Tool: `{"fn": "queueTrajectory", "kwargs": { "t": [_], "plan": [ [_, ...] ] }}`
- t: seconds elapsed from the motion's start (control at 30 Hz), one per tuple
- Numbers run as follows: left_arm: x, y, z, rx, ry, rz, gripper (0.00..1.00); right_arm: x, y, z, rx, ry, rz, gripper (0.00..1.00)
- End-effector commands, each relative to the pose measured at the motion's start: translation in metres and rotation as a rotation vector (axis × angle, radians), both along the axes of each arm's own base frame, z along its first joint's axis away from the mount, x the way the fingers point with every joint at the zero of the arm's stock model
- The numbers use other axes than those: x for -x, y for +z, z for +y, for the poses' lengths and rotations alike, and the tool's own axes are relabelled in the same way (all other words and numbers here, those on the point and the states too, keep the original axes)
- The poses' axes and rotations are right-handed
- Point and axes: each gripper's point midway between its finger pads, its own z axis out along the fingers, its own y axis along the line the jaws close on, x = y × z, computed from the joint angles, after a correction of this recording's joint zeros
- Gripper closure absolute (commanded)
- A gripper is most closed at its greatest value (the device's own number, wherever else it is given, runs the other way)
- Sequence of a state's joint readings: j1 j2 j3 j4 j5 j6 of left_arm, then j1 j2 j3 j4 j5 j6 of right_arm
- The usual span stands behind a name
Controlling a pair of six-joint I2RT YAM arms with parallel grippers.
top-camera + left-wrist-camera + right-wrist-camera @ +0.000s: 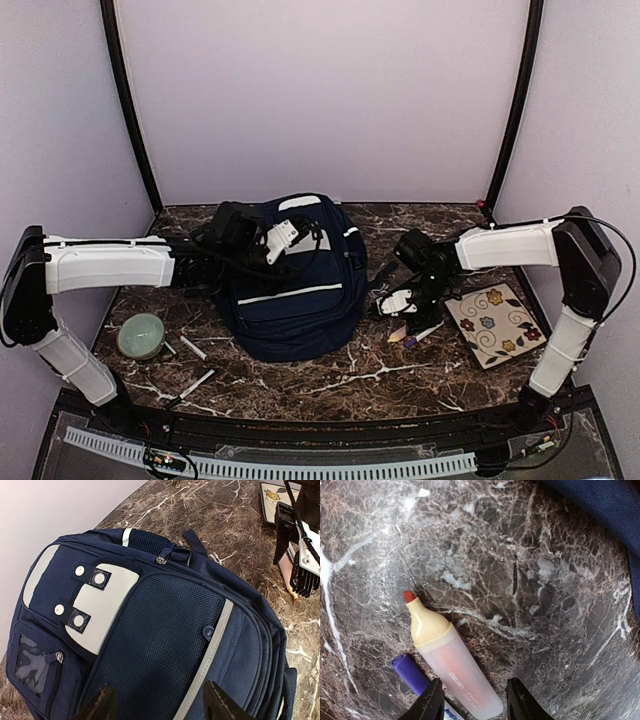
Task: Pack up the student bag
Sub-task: Pick up the pen from the center of the board, then pick up the upper front pocket of the student bag.
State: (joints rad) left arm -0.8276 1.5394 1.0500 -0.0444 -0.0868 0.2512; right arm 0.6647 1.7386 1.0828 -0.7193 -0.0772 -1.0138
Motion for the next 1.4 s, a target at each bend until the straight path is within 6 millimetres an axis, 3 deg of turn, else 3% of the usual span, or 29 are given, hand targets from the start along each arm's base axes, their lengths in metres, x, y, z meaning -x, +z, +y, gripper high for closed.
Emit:
{"fn": "queueTrajectory", "kwargs": {
  "t": [0.0, 0.17, 0.53, 0.67, 1.0, 1.17, 1.37],
  "plan": [
    [0.0, 0.006, -0.002, -0.013, -0.003, -0.019, 0.38, -0.001, -0.002, 0.005, 0.019, 0.034, 0.001, 0.57],
    [0.001, 0.004, -0.003, -0.025, -0.003, -0.024, 0.39, 0.005, -0.007, 0.007, 0.029, 0.058, 0.029, 0.59],
    [0.004, 0.004, -0.007, -0.006, -0.016, -0.009, 0.35, 0.003, -0.012, 0.014, 0.042, 0.04, 0.032, 0.84],
    [0.009, -0.006, -0.009, -0.027, -0.052, -0.007, 0.25, -0.004, 0.006, 0.012, 0.017, -0.003, -0.008, 0.88],
    [0.034, -0.028, -0.027, -0.066, -0.195, 0.029, 0.31, -0.04, 0.076, 0.01, -0.364, -0.282, 0.029, 0.91],
    [0.045, -0.036, -0.035, -0.081, -0.264, 0.036, 0.31, -0.049, 0.083, 0.003, -0.476, -0.394, 0.005, 0.91],
    [0.055, -0.063, -0.031, -0.23, -0.325, 0.051, 0.35, -0.046, 0.079, 0.001, -0.499, -0.412, -0.004, 0.91]
  ]
}}
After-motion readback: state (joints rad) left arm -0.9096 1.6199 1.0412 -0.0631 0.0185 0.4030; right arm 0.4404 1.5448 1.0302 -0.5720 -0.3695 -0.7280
